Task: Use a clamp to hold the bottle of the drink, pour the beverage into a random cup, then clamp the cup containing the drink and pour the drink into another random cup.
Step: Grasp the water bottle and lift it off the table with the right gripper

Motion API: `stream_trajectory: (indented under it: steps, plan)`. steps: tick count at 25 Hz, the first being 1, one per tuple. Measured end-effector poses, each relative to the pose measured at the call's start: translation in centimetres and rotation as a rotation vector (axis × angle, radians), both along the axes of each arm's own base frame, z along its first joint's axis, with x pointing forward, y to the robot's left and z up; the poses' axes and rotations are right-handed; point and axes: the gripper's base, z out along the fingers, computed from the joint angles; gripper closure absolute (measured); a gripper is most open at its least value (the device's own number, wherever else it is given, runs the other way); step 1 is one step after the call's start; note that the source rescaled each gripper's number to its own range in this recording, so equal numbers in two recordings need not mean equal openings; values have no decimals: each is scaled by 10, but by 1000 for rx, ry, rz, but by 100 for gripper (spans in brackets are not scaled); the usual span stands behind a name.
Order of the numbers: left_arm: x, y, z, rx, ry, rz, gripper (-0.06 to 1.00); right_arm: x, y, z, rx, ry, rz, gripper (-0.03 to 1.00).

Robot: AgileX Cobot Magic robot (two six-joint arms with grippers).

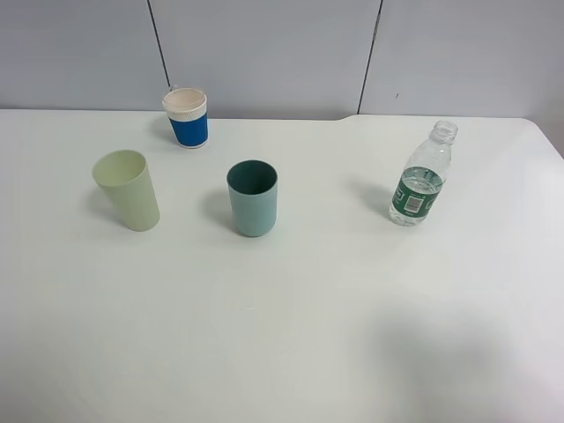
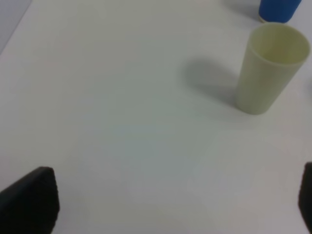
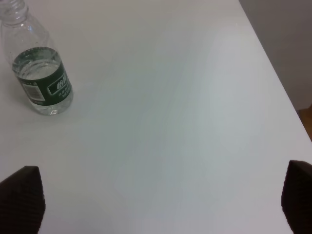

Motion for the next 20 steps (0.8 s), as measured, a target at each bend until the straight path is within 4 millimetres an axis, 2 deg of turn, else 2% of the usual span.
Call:
stream_trajectory:
  steps: [20]
  plan:
    - [0,0,0,0,0,0,-6,0,0,0,0,0,0,3]
